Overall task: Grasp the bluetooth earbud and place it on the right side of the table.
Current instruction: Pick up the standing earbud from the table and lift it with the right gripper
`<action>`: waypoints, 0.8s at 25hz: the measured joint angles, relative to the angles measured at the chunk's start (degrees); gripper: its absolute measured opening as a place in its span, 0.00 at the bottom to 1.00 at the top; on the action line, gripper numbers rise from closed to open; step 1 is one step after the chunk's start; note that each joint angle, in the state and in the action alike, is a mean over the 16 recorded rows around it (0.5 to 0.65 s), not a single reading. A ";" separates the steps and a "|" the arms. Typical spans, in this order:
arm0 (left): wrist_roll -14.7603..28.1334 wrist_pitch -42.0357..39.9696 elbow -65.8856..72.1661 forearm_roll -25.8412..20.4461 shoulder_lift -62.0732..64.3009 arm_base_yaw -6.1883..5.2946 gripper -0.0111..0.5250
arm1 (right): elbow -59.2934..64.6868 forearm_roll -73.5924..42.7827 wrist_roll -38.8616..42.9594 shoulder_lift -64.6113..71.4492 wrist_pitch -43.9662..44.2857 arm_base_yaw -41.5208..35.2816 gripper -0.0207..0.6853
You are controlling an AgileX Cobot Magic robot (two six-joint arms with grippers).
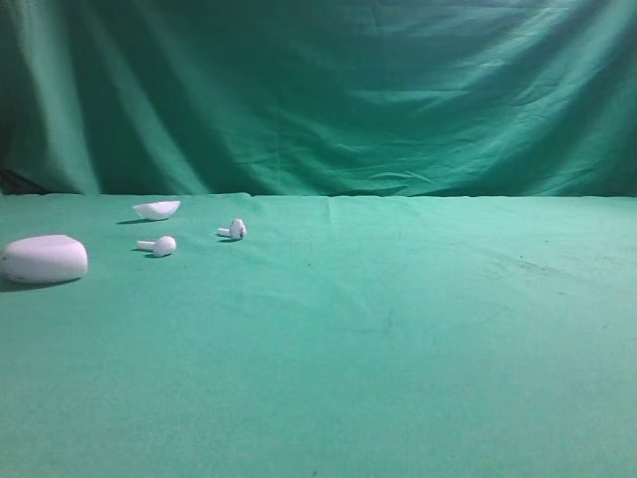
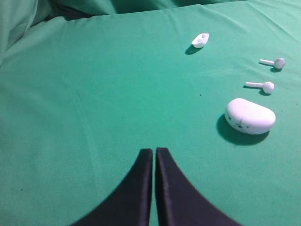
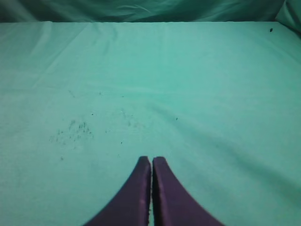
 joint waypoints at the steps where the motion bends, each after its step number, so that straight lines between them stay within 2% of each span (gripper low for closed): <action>1: 0.00 0.00 0.00 0.00 0.00 0.00 0.02 | 0.00 0.00 0.00 0.00 0.00 0.00 0.03; 15: 0.00 0.00 0.00 -0.01 0.00 0.00 0.02 | 0.01 -0.11 0.00 0.00 -0.41 0.00 0.03; 20: 0.00 0.00 0.00 -0.02 0.00 0.00 0.02 | 0.05 0.36 0.33 0.00 -5.23 0.00 0.03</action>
